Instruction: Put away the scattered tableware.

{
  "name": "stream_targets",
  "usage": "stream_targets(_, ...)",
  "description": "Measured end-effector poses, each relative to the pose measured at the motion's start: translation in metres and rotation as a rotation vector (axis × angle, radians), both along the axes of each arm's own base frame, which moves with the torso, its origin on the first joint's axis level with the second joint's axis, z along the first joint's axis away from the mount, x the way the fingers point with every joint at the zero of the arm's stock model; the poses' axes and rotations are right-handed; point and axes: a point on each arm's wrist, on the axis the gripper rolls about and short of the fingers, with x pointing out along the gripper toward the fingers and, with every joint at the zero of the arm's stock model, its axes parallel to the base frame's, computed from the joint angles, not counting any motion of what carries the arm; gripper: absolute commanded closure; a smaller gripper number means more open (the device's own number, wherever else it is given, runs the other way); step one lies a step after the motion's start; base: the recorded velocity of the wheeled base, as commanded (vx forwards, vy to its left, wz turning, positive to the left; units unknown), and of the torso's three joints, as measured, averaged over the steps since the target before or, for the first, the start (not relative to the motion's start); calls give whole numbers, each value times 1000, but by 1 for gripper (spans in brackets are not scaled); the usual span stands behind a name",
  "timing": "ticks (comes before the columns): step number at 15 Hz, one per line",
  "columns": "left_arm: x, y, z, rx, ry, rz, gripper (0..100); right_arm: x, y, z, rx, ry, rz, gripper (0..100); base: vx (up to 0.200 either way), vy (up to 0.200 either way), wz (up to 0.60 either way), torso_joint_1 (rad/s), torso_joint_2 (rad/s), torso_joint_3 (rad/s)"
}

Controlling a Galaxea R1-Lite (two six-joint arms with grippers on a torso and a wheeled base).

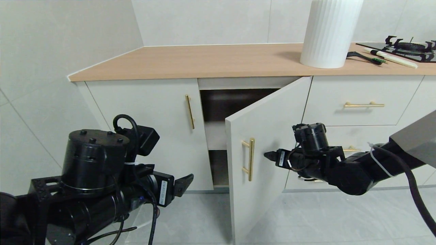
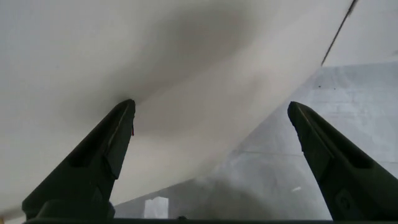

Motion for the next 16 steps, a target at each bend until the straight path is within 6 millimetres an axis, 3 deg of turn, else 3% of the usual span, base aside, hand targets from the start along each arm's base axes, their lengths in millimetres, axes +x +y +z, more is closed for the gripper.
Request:
stream_targets(2,1,1,-1,2,3,5,0,2,2,1,27,4,-16,0,200,0,0,-7,0,0)
stream_targets(9,3,0,-2,9,2,20,0,5,5,4,52,-12,-34,0,0,0,0,0,0,0)
stream_targets(16,3,0,-3,11,5,21,0,25,11,10,105,-69,-177,0,0,0,0,0,0,0)
